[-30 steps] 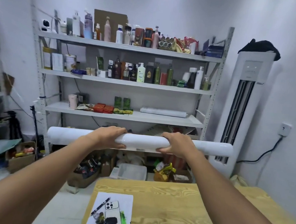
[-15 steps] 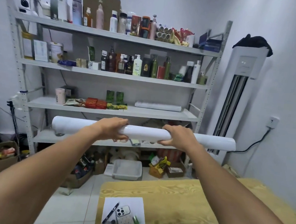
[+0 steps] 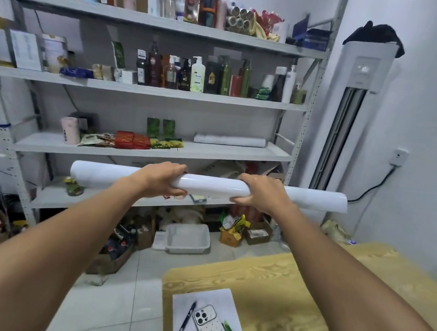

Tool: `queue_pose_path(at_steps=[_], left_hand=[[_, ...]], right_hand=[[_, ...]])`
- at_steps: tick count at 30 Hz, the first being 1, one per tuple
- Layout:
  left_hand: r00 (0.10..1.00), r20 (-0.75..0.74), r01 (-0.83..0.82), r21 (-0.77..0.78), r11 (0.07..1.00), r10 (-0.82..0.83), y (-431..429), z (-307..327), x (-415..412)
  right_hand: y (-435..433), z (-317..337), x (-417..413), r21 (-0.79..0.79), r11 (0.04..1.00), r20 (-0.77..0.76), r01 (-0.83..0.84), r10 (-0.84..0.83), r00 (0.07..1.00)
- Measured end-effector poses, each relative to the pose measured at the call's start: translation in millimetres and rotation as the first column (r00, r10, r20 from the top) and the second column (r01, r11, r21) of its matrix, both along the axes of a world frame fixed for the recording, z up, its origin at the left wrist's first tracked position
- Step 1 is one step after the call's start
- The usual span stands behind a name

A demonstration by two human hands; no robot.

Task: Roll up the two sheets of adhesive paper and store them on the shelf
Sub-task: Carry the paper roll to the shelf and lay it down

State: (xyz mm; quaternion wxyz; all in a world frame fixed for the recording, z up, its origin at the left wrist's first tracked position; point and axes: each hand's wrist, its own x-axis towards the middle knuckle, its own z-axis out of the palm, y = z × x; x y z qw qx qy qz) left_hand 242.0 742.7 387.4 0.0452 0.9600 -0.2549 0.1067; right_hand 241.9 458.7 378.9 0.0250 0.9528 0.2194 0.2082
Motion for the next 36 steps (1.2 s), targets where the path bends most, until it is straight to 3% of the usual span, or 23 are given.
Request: queue_pose_path(at_steps=[14, 36], left_hand=[[0.997, -0.041, -0.071, -0.014, 0.997, 0.071, 88.2, -24.6, 86.7], [0.991, 0.046, 0.126, 0.031, 0.992, -0.127, 142.2, -9.7, 309.7]], right_hand=[[90.8, -19.8, 102.1, -0.001, 0.998, -0.023, -0.056, 0.056, 0.998], [150.2, 3.5, 270.7, -0.025, 0.990, -0.015, 0.136, -0.136, 0.991]])
